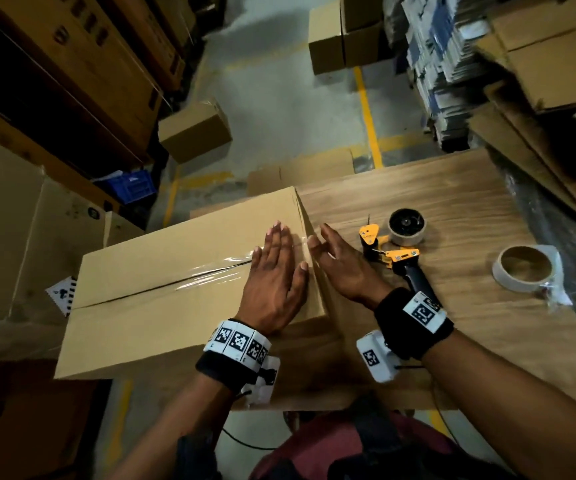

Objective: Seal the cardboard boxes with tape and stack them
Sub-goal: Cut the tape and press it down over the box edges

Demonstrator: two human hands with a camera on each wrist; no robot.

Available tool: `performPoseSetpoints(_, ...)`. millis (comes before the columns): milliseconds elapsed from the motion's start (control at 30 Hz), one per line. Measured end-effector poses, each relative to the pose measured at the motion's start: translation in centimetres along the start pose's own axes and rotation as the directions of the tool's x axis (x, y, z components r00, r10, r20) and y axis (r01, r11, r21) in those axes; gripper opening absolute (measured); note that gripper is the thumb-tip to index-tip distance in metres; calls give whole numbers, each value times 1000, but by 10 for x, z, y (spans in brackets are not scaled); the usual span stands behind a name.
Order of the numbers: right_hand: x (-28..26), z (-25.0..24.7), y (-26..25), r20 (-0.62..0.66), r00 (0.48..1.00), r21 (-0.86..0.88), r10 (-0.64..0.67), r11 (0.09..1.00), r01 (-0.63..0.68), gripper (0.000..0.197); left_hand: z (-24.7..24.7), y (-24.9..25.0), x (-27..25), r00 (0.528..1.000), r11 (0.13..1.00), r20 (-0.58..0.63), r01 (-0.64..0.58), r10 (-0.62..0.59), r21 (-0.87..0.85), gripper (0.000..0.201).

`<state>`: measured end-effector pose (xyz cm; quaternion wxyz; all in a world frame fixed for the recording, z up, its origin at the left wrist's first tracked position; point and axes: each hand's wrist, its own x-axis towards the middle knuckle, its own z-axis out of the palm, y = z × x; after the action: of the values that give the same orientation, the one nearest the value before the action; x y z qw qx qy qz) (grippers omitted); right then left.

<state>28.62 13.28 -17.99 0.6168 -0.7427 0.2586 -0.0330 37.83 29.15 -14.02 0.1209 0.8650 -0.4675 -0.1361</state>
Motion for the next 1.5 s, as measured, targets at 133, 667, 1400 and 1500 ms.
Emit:
performPoseSetpoints(133,9,7,-13,36,999,-196,-29,980,35,69,-12,-13,-13,993,982,63,89,-101,166,87)
performPoseSetpoints(667,57,-25,-39,-26,997,-625,-73,780,41,47,-63,-151,-92,827,831,101,540,-553,133,139)
performPoseSetpoints(1400,26,284,-151,328,931,-870,-159,334,363,52,-26,-310,-174,852,279,87,263,-516,-924,77)
performPoseSetpoints(1500,22,289,-145,319,938,-880,-137,324,347,52,-23,-319,-178,888,325,79,247,-453,-913,82)
